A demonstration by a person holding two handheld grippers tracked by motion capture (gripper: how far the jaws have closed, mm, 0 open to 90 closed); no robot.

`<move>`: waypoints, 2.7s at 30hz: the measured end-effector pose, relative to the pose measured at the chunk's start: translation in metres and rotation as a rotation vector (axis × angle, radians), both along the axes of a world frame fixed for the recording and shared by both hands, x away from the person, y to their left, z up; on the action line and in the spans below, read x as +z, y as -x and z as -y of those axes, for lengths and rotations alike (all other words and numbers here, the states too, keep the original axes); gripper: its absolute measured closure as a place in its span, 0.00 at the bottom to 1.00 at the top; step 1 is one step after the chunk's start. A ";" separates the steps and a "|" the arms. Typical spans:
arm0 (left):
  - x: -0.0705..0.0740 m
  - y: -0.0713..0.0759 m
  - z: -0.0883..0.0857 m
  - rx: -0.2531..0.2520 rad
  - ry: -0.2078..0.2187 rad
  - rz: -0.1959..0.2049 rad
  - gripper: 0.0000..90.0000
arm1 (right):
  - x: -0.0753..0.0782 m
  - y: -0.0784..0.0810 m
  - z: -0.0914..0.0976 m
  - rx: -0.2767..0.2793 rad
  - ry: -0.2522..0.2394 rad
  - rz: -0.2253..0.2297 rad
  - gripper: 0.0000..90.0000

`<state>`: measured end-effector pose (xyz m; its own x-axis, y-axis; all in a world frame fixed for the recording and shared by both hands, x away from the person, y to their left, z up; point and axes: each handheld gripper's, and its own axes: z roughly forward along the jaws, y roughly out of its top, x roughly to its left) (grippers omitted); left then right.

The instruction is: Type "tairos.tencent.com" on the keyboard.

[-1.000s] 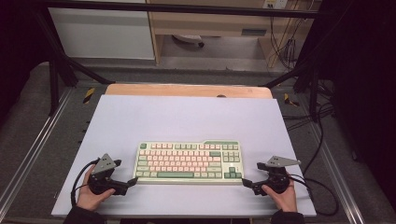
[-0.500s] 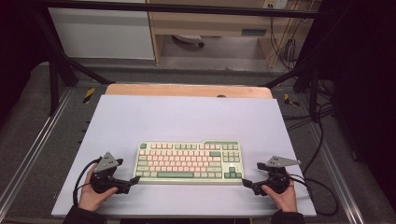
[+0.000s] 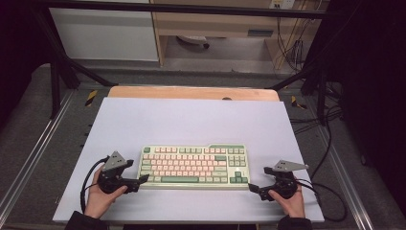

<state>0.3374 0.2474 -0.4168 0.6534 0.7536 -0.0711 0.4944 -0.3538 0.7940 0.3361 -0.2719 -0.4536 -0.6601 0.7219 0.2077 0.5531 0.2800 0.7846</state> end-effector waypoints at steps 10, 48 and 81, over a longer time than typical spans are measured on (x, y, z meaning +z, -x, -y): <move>0.011 -0.006 0.020 -0.018 -0.017 -0.014 0.47 | 0.001 0.000 0.001 0.000 0.002 -0.002 0.01; 0.014 -0.041 0.095 -0.070 -0.049 -0.017 1.00 | -0.001 0.000 0.000 0.008 0.009 -0.006 0.01; -0.008 -0.048 0.107 -0.081 -0.084 -0.044 1.00 | 0.000 0.000 0.000 0.007 0.005 -0.007 0.01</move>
